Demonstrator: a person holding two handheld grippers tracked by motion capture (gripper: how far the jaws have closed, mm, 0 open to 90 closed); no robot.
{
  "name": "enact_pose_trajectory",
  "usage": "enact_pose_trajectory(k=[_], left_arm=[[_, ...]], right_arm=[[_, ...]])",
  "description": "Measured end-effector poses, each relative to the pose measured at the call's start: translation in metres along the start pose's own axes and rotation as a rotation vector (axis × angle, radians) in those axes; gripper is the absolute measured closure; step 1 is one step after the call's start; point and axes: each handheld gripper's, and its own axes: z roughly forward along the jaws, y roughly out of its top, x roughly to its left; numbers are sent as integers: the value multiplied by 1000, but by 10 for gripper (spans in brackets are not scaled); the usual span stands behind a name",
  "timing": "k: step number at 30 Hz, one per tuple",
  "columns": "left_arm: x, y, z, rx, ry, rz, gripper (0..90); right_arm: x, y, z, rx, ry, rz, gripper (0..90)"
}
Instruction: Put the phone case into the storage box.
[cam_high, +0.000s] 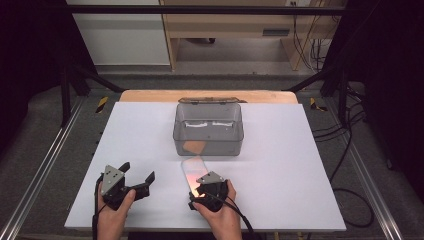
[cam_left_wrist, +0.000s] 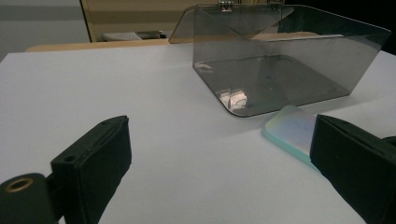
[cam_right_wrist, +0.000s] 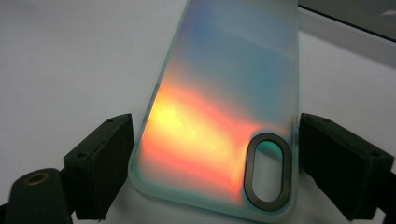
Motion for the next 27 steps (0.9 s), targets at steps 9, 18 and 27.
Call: enact_pose_trajectory(k=[9, 18, 27], left_arm=[[-2, 2, -3, -23, -3, -7, 69], [-22, 16, -12, -80, -31, 23, 70], [-32, 28, -11, -90, -41, 0, 75]], right_arm=[[-13, -4, -16, -16, 51, -51, 176], [-22, 4, -53, -130, 100, -122, 177], [-31, -1, -60, -190, 92, -130, 179]])
